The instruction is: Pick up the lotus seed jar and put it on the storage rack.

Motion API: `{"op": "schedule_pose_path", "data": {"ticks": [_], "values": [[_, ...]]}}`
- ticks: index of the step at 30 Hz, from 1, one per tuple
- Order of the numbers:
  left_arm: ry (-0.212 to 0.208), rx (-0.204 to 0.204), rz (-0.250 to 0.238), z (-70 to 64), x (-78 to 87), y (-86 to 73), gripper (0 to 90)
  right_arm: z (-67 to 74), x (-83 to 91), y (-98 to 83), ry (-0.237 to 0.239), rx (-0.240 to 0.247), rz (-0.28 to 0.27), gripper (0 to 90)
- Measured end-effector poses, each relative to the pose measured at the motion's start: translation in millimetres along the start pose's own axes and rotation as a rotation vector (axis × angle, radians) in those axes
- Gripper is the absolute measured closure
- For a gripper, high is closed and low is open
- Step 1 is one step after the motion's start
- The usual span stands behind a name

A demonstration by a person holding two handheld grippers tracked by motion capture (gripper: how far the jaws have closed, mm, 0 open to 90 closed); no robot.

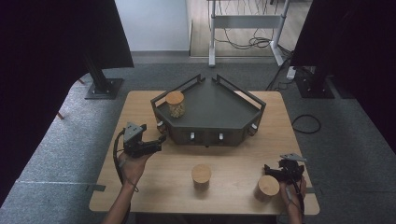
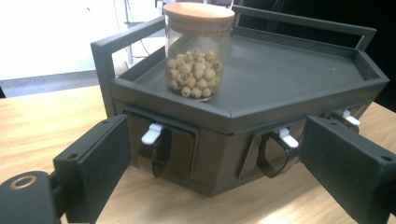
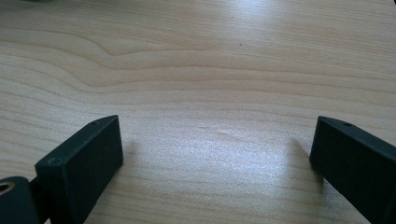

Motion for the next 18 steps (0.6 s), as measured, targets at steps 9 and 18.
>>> {"op": "schedule_pose_path", "data": {"ticks": [9, 18], "values": [[0.004, -0.011, 0.016, -5.5, 6.8, -12.1, 8.9, -0.2, 0.1, -0.1, 0.002, 0.001, 0.000, 2.1], [0.001, -0.012, 0.037, -9.1, 13.6, -24.9, 9.0, -0.3, 0.1, -0.2, 0.002, 0.001, 0.000, 2.2]]}}
Point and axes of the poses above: each handheld gripper's, and its own axes: x roughly backward along the jaws, y roughly out of its top, z roughly to its left, the point moved 4 cm from there along -x, roughly forward along the jaws, and after that the axes turned 11 degrees about -x, right-handed, at the moved point
